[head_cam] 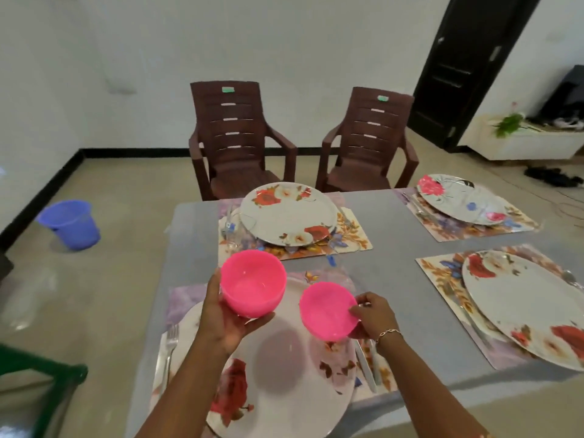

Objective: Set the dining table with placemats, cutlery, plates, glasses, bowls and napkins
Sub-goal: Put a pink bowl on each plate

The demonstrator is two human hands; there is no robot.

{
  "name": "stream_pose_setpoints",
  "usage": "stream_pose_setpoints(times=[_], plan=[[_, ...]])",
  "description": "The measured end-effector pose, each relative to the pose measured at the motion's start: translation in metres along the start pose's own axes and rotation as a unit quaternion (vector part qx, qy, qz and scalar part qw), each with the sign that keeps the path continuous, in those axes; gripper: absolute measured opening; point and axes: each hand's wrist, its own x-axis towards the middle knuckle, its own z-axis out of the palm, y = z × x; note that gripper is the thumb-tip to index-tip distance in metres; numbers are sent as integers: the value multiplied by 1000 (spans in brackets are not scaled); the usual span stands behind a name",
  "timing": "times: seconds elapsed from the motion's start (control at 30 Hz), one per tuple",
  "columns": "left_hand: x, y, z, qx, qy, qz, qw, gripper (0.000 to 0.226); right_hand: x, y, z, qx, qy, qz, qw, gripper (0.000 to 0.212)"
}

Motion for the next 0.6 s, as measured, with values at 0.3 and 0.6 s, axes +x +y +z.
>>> stream_pose_setpoints(times=[0.3,0.6], plan=[[6,8,-10,0,22,12,1000,57,30,-7,54,1,-24,33,999,14],[15,-13,20,53,-26,-47,997,69,38,-5,41,-59,-15,4,998,10]])
